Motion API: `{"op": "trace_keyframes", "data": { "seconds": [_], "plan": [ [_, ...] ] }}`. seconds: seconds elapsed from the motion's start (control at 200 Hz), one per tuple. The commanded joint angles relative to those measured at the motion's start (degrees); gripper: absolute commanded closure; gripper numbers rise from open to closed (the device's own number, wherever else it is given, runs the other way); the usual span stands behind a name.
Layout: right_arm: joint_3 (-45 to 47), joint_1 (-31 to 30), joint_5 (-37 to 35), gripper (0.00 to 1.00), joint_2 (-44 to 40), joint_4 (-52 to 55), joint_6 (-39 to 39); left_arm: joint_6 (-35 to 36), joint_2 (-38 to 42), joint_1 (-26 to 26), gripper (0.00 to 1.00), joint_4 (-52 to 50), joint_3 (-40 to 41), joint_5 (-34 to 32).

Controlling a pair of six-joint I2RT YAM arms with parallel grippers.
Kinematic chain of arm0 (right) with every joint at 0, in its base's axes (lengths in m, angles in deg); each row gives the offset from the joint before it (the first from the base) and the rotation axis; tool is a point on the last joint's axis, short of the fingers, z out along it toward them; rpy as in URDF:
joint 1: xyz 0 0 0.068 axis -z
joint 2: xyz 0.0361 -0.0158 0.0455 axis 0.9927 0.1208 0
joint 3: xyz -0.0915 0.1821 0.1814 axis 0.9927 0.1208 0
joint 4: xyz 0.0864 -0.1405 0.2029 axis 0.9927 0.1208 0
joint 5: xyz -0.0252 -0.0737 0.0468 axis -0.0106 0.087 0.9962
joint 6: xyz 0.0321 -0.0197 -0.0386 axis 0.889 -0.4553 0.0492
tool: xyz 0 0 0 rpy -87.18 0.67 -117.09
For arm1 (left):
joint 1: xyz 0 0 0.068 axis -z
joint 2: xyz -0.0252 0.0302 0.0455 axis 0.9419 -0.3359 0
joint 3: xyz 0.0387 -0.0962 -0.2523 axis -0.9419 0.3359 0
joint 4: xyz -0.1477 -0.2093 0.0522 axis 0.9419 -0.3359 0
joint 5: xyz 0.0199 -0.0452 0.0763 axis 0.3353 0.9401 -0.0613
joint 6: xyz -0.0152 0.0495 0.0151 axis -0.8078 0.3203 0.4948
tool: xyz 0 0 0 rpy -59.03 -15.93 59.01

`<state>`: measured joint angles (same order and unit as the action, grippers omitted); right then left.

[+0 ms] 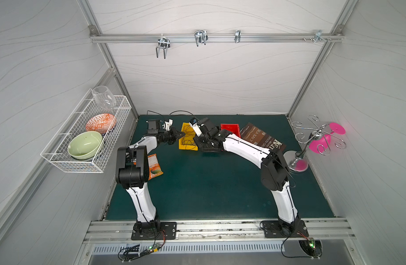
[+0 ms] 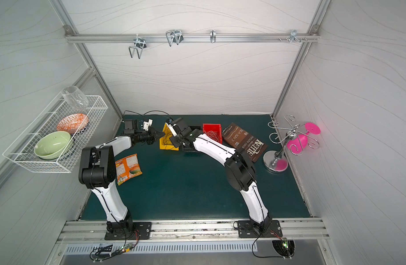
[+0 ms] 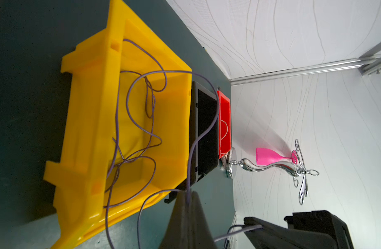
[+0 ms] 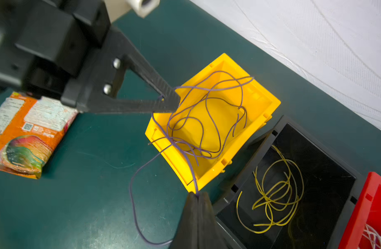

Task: Untangle and sort cables by color
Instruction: Place the cable in the bin.

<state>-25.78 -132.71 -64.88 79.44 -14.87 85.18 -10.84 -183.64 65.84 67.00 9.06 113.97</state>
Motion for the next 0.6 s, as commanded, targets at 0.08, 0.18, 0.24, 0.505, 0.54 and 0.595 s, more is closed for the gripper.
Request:
{"op": "trace_keyframes", "data": {
  "seconds": [0.08, 0.18, 0.24, 0.505, 0.54, 0.595],
  "plan": [
    [-4.13, 1.51, -1.35, 1.00, 4.36, -4.49, 0.94, 3.82, -0.51, 0.84, 1.00, -4.04, -2.44, -1.67],
    [-6.66, 2.26, -2.45, 1.00, 7.30, -5.95, 0.36, 4.77, -0.63, 0.93, 0.99, -5.80, -2.97, -2.55],
    [-8.29, 2.62, -3.43, 1.00, 8.88, -6.57, -0.24, 4.91, -0.86, 0.93, 0.99, -6.29, -3.24, -2.75],
    [-11.56, 2.77, -6.32, 1.00, 14.26, -10.81, -4.91, 5.26, -1.48, 1.20, 0.88, -7.46, -4.43, -3.54],
    [-12.07, 2.78, -6.63, 1.00, 14.89, -11.23, -5.63, 5.34, -1.43, 1.20, 0.87, -7.61, -4.44, -3.68],
    [-12.64, 2.79, -7.04, 1.00, 15.82, -12.06, -6.56, 5.50, -1.42, 1.20, 0.82, -7.85, -4.47, -3.85]
  ]
}}
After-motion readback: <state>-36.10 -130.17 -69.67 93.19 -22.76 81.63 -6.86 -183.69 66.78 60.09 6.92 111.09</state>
